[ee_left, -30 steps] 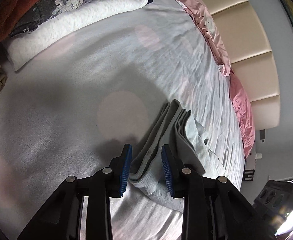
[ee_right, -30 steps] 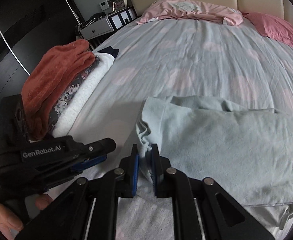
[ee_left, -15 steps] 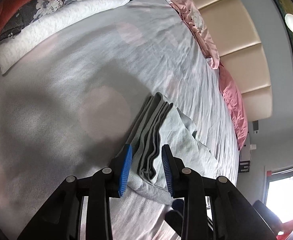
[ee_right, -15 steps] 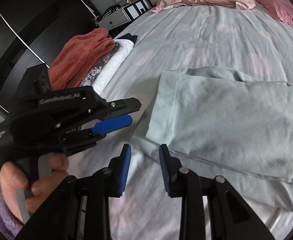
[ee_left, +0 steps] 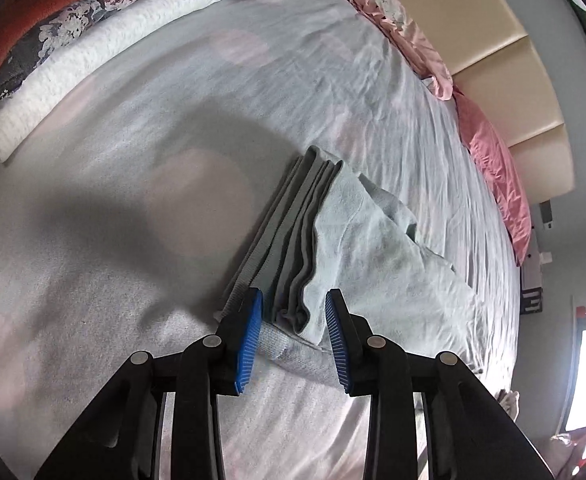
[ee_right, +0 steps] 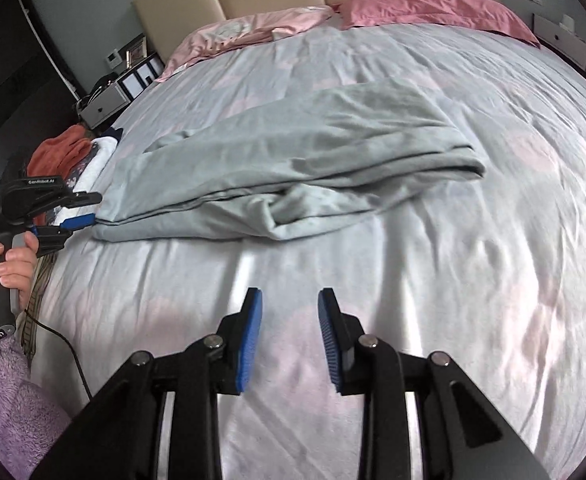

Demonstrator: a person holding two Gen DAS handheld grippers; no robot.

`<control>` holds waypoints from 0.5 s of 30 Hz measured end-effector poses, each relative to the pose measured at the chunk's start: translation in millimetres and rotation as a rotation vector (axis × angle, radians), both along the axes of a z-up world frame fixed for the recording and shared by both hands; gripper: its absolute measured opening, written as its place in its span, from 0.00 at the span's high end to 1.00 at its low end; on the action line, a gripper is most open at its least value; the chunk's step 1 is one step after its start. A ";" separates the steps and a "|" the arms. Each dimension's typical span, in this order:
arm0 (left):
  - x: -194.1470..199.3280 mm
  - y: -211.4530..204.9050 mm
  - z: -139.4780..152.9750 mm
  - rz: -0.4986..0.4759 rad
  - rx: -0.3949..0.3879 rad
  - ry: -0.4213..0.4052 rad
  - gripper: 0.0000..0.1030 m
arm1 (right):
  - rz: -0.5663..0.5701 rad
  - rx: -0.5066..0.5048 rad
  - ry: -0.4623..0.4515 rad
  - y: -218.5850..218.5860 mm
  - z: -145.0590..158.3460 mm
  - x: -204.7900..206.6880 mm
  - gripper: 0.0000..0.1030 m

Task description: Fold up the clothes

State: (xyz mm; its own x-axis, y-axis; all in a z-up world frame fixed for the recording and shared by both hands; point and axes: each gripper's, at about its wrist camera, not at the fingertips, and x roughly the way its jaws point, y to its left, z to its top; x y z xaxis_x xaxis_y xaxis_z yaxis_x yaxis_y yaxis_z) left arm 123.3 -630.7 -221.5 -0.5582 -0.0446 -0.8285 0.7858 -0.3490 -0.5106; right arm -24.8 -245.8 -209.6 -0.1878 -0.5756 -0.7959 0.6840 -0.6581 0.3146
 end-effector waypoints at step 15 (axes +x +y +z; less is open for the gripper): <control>-15.2 22.9 19.4 -0.024 -0.250 -0.074 0.89 | -0.185 0.020 0.018 25.1 -11.4 -34.4 0.72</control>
State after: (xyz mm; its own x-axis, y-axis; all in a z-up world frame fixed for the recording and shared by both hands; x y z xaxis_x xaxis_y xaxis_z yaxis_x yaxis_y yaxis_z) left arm 108.1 -607.9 -202.1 -0.4997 -0.2403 -0.8322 0.8077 -0.4764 -0.3474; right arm -59.2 -220.7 -220.9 -0.3032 -0.5139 -0.8025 0.5556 -0.7795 0.2893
